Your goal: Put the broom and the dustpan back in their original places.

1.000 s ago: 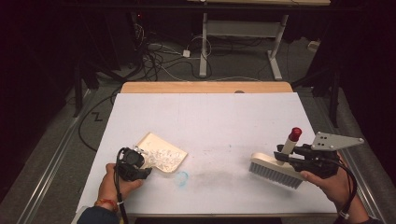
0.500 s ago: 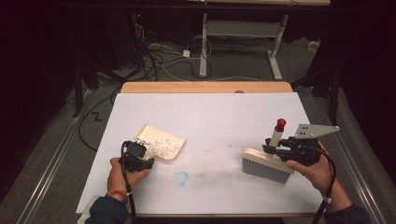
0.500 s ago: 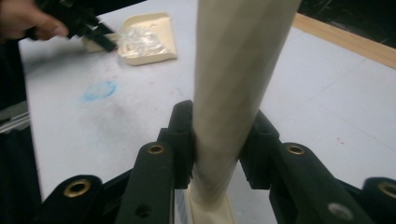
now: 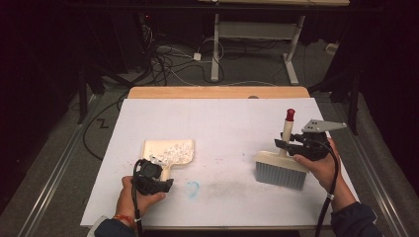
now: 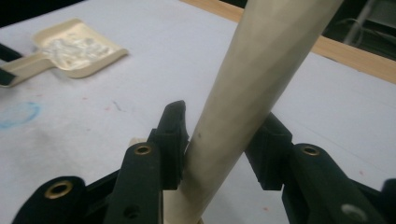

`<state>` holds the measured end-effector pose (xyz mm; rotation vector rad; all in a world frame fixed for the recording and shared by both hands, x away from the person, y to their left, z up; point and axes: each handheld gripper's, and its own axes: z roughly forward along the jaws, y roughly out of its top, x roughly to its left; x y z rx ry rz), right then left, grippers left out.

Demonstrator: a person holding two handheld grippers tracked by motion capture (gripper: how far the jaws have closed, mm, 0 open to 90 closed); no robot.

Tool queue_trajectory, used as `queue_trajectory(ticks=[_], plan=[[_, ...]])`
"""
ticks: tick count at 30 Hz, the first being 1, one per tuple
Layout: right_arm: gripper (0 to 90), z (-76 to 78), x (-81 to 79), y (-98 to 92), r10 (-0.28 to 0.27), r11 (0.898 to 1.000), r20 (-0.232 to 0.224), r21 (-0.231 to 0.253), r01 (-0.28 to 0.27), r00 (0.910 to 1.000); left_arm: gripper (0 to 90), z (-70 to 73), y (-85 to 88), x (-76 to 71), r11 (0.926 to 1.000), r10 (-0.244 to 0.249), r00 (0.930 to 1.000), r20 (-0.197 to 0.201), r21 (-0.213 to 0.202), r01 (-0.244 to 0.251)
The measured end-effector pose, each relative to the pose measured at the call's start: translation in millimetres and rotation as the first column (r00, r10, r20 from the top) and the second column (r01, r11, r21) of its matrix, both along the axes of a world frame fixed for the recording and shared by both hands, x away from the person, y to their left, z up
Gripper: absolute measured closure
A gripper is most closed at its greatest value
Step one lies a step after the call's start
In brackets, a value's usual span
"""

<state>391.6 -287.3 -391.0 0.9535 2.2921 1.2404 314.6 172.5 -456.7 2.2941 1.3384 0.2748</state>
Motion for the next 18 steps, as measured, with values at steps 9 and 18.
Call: queue_trajectory(ticks=[9,18], plan=[[56.9,-4.4,17.9,4.9,-0.104,0.993,0.018,-0.062,0.105,0.9945,27.1,11.7,10.4,-12.2,0.9987,-0.05,0.9755,0.214,0.01,0.05],[50.2,-9.3,36.0,16.4,-0.207,0.974,0.067,-0.079,0.212,0.976,18.8,3.7,30.3,-25.9,0.9941,-0.097,0.9126,0.397,-0.006,0.108]])
